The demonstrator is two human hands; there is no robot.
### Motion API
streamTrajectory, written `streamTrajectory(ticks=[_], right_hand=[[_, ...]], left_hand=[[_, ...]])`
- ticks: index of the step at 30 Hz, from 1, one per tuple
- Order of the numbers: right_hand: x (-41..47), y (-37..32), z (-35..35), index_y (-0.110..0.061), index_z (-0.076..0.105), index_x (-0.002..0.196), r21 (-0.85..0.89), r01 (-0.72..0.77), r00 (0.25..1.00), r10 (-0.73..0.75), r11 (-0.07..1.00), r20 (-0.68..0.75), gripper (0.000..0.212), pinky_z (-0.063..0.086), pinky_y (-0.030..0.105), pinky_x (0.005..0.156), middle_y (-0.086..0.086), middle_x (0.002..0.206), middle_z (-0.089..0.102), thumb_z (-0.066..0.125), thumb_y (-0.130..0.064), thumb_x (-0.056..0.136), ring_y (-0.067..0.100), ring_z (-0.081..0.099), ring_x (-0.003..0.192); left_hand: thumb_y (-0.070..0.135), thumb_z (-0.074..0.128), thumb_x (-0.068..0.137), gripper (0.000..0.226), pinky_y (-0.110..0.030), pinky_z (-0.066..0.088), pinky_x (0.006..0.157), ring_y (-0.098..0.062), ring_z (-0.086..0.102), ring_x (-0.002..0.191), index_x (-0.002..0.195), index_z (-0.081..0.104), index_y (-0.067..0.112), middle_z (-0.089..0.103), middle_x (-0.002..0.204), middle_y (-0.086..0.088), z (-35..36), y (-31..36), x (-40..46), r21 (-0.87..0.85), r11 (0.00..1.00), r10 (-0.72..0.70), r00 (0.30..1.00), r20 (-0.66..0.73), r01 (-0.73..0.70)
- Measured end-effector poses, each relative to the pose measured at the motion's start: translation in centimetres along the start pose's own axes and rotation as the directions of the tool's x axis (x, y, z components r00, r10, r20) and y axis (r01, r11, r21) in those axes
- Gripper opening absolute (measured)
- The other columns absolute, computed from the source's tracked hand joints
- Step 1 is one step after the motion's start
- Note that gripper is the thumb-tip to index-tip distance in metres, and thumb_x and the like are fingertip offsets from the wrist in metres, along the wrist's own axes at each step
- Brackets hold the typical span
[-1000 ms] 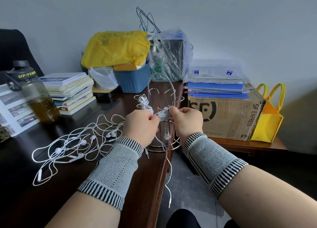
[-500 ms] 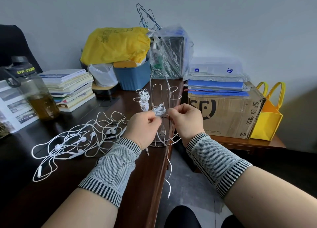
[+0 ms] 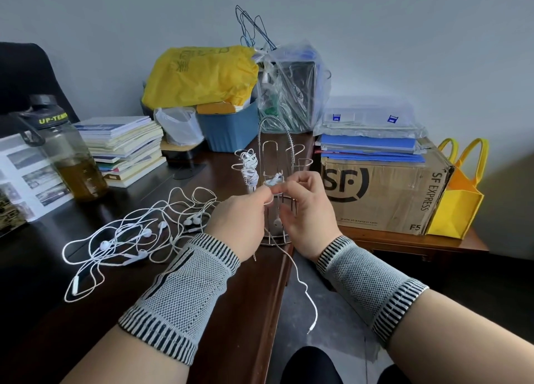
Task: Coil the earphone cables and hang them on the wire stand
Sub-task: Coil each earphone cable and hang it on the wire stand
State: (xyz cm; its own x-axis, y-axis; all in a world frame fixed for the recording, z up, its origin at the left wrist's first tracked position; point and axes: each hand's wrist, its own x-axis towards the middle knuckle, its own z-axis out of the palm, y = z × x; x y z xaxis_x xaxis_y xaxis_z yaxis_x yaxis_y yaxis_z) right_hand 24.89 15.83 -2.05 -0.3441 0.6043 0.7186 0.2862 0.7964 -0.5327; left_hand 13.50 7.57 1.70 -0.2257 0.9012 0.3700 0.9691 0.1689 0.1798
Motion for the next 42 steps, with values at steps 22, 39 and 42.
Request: streamTrajectory(ticks=[22, 39, 42], right_hand=[[0.5, 0.0, 0.1, -0.015, 0.066, 0.081, 0.165, -0.219, 0.969, 0.234, 0.962, -0.077, 0.01, 0.036, 0.004, 0.074, -0.005, 0.092, 0.055, 0.066, -0.021, 0.089, 0.001, 0.051, 0.079], [3.3, -1.6, -0.2, -0.014, 0.041, 0.052, 0.155, -0.531, 0.837, 0.544, 0.833, -0.053, 0.044, 0.03, 0.027, 0.05, 0.0, 0.051, 0.043, 0.045, -0.024, 0.095, 0.014, 0.037, 0.048], [3.4, -1.7, -0.5, -0.016, 0.041, 0.048, 0.125, -0.552, 0.826, 0.561, 0.824, -0.047, 0.047, 0.029, 0.025, 0.048, -0.003, 0.046, 0.041, 0.049, -0.024, 0.093, 0.011, 0.037, 0.044]], left_hand=[[0.033, 0.062, 0.09, 0.023, -0.027, 0.049, 0.059, -0.003, 0.06, 0.057, 0.072, 0.071, 0.021, 0.07, 0.067, 0.006, -4.7, -0.3, 0.8, -0.276, 0.95, -0.143, 0.989, 0.042, 0.149], [0.028, 0.04, 0.097, 0.048, -0.028, 0.048, 0.074, -0.015, 0.065, 0.075, 0.076, 0.075, 0.003, 0.069, 0.059, -0.004, -1.5, 1.9, 3.2, -0.41, 0.813, -0.429, 0.901, 0.058, 0.413], [0.025, 0.043, 0.096, 0.044, -0.029, 0.051, 0.078, -0.018, 0.067, 0.077, 0.077, 0.074, 0.001, 0.068, 0.057, -0.004, -1.5, 1.9, 3.1, -0.422, 0.793, -0.439, 0.892, 0.103, 0.439]])
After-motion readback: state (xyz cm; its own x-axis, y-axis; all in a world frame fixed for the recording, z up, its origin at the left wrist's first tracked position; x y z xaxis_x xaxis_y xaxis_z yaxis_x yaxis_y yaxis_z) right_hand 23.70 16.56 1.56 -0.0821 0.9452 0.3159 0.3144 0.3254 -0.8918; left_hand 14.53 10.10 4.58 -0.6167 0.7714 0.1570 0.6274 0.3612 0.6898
